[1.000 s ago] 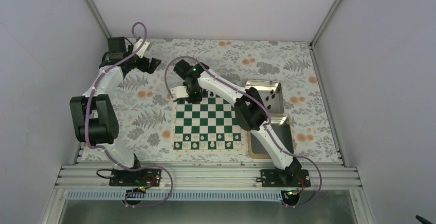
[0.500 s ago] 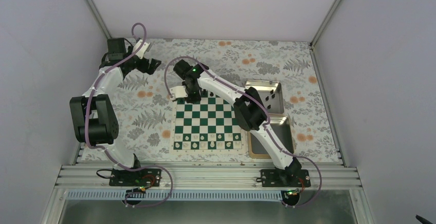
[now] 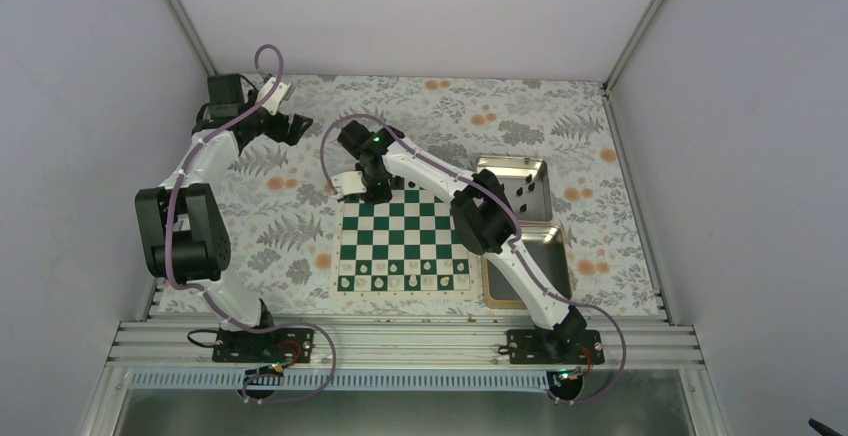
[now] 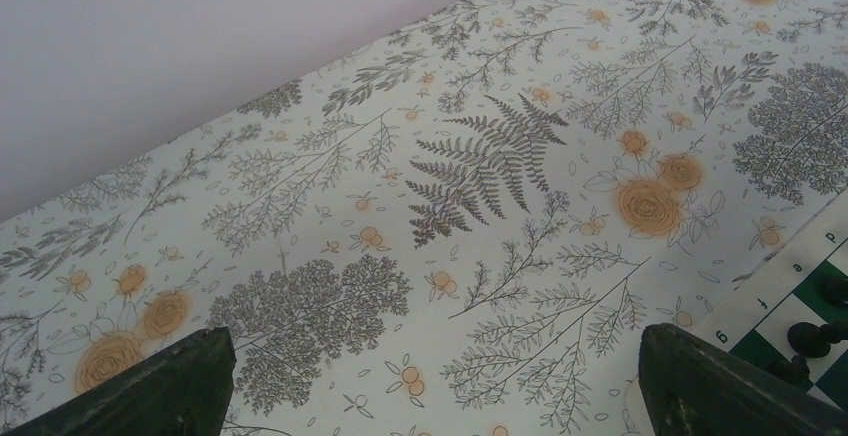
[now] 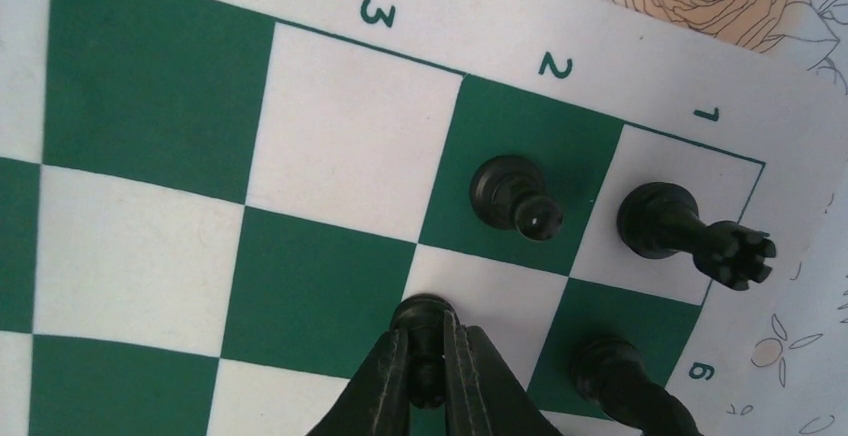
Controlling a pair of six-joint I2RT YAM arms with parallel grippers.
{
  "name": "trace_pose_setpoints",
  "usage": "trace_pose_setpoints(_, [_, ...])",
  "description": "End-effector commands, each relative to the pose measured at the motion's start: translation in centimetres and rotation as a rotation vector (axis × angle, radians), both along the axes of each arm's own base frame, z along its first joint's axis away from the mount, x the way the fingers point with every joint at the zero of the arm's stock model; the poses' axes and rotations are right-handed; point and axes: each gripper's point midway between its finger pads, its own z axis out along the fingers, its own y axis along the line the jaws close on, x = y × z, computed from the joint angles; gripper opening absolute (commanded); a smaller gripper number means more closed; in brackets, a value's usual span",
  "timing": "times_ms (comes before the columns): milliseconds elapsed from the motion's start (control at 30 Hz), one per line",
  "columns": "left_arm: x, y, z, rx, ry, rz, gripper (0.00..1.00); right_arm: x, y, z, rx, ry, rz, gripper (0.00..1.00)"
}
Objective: Set up the chess pieces on the board
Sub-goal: Place the chess piece on the chessboard.
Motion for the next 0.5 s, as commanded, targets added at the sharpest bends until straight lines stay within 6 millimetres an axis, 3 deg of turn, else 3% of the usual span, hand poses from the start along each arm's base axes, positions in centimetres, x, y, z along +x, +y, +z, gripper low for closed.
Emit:
trace_pose_setpoints(0, [-0.3,-0.1,1.5,-0.015,-0.047,-0.018,1.00,0.1,-0.5,-1.1,-0.022,0.008,-0.003,0.11])
trace_pose_setpoints(167, [-0.3,-0.1,1.5,-0.020,-0.046,-0.018,1.00,0.6,-0.5,-0.8,-0.014,-0.009,-0.016,0.14])
trace_pose_setpoints(467, [-0.4,0.0,1.7,-0.021,-0.051,-0.016,1.00,1.1,-0.4,-0.5,-0.001,-0.022,-0.024,0.11])
